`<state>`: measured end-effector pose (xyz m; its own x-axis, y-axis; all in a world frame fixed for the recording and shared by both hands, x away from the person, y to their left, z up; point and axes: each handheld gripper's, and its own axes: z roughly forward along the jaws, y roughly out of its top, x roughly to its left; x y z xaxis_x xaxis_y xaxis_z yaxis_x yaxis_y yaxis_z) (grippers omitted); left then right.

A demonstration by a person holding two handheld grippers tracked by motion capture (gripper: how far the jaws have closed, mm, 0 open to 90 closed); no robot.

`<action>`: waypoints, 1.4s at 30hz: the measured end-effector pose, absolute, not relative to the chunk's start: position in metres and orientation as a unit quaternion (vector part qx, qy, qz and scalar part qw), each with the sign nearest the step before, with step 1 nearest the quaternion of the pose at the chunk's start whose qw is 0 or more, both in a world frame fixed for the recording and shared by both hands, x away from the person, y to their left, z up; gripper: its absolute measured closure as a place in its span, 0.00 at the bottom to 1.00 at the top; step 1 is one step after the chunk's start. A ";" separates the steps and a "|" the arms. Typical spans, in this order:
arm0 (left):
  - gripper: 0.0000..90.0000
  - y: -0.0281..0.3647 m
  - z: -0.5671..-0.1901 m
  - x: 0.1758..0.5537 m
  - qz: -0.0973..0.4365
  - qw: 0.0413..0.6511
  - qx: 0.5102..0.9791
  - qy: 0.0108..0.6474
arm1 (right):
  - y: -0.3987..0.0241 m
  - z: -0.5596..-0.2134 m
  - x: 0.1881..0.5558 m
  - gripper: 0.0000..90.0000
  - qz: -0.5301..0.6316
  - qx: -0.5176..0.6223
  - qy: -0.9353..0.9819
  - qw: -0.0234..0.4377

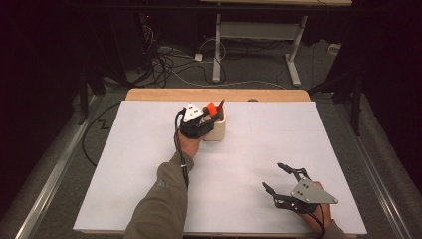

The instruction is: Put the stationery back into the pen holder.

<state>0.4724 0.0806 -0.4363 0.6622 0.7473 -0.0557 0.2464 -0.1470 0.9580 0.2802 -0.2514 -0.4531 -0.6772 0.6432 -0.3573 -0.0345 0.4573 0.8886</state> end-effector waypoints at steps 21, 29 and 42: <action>0.50 0.087 -0.422 0.469 0.271 0.524 0.737 0.331 | -0.250 -0.453 0.278 0.30 0.485 0.188 0.779 0.351; 0.46 0.091 -0.416 0.466 0.285 0.514 0.743 0.320 | -0.250 -0.453 0.278 0.31 0.486 0.190 0.779 0.347; 0.41 0.094 -0.409 0.463 0.307 0.502 0.749 0.305 | -0.249 -0.454 0.278 0.31 0.486 0.186 0.782 0.342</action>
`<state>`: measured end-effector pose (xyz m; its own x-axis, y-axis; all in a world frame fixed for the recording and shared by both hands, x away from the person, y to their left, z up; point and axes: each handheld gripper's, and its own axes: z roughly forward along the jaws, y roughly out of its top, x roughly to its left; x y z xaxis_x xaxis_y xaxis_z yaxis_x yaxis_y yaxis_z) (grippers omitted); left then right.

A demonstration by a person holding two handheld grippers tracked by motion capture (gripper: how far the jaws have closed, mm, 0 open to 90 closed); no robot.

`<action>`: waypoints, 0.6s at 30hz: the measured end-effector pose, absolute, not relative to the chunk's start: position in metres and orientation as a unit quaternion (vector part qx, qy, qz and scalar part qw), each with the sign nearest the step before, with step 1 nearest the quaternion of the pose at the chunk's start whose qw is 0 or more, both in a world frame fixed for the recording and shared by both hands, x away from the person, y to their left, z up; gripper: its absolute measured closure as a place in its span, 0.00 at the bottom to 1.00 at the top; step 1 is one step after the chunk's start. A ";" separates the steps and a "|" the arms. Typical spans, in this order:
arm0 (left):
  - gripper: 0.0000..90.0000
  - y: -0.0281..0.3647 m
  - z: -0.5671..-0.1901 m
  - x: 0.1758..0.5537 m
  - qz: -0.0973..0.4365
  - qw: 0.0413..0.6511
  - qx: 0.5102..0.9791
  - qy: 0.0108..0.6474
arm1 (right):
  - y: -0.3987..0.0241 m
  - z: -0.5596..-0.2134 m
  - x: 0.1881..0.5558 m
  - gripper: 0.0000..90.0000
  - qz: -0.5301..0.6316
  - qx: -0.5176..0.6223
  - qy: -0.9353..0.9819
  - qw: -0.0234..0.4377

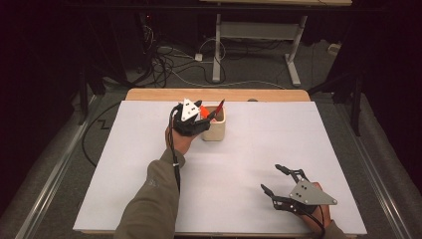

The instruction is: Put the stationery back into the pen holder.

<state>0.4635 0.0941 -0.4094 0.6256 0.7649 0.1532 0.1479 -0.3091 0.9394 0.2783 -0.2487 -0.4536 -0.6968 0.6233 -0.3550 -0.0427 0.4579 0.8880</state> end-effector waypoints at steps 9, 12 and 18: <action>0.39 0.094 -0.407 0.462 0.307 0.487 0.763 0.294 | -0.248 -0.453 0.278 0.30 0.487 0.184 0.783 0.339; 0.39 0.095 -0.406 0.461 0.315 0.481 0.763 0.295 | -0.249 -0.453 0.278 0.29 0.487 0.183 0.783 0.340; 0.30 0.097 -0.405 0.458 0.331 0.472 0.761 0.298 | -0.249 -0.454 0.279 0.29 0.486 0.187 0.784 0.338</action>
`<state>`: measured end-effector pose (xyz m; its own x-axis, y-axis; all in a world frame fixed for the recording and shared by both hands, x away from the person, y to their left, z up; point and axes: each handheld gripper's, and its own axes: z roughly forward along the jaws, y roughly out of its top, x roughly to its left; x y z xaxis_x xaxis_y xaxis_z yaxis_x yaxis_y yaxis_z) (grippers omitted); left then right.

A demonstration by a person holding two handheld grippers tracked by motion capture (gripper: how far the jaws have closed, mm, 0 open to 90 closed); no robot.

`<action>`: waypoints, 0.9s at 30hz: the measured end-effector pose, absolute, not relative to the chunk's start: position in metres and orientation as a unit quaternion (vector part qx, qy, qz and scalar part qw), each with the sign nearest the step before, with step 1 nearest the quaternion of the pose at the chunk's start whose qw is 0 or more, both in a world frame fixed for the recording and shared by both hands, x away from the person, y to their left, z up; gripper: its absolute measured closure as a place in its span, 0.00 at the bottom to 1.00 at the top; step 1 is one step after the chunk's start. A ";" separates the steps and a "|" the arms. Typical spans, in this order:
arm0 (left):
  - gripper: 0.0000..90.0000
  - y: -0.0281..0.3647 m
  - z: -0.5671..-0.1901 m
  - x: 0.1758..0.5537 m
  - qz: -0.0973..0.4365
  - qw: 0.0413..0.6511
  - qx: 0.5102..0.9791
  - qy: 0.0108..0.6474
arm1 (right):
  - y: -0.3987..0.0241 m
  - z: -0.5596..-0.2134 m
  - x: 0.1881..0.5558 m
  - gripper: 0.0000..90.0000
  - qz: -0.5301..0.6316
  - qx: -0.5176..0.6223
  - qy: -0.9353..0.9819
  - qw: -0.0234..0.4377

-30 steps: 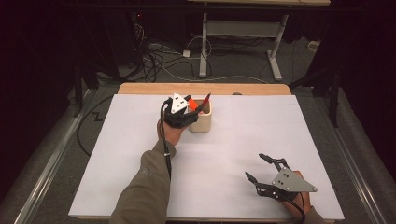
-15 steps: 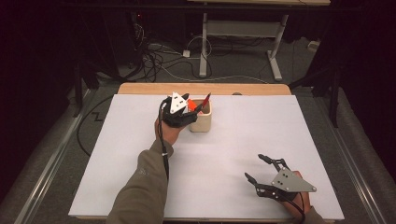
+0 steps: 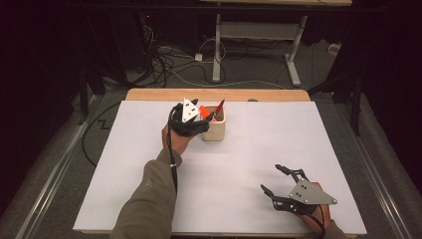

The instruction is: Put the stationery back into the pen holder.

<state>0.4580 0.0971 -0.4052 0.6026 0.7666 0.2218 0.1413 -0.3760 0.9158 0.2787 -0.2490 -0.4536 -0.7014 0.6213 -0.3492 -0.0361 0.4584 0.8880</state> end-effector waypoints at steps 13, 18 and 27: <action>0.22 0.103 -0.400 0.448 0.345 0.445 0.780 0.273 | -0.249 -0.454 0.279 0.28 0.486 0.189 0.784 0.336; 0.22 0.108 -0.396 0.438 0.354 0.433 0.792 0.246 | -0.250 -0.453 0.279 0.28 0.489 0.191 0.782 0.336; 0.22 0.123 -0.393 0.419 0.354 0.434 0.795 0.232 | -0.249 -0.453 0.279 0.28 0.487 0.190 0.783 0.337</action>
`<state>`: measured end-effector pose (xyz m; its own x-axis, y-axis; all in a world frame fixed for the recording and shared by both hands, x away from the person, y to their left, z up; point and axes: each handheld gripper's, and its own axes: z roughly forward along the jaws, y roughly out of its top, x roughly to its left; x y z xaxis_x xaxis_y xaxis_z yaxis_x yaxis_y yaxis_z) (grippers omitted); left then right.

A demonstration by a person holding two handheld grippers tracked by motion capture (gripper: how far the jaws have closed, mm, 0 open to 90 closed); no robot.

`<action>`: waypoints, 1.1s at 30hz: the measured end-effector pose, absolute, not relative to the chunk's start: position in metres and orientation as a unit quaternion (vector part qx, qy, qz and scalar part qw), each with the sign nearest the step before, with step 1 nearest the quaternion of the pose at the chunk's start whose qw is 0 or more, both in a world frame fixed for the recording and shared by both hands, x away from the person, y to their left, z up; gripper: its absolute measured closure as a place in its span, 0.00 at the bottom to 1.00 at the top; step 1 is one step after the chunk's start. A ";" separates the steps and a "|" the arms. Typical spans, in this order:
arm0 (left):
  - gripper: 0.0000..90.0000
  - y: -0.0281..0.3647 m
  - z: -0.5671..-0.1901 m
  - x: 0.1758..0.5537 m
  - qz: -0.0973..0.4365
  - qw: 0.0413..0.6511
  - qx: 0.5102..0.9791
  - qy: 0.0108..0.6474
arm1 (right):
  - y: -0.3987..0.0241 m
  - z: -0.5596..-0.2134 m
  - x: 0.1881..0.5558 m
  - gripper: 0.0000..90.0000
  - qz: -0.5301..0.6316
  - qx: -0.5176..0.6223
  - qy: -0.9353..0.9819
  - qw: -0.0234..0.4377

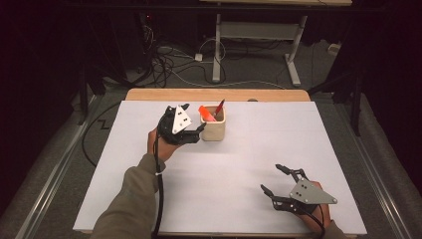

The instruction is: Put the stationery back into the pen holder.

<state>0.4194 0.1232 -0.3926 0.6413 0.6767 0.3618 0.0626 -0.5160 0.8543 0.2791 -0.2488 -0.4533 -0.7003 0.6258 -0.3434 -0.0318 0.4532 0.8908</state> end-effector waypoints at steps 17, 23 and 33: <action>0.22 0.141 -0.398 0.390 0.346 0.432 0.805 0.212 | -0.250 -0.453 0.279 0.27 0.487 0.193 0.781 0.340; 0.22 0.149 -0.400 0.382 0.348 0.431 0.806 0.211 | -0.250 -0.453 0.279 0.27 0.487 0.193 0.782 0.339; 0.22 0.160 -0.406 0.368 0.344 0.429 0.810 0.204 | -0.250 -0.453 0.280 0.27 0.486 0.193 0.781 0.342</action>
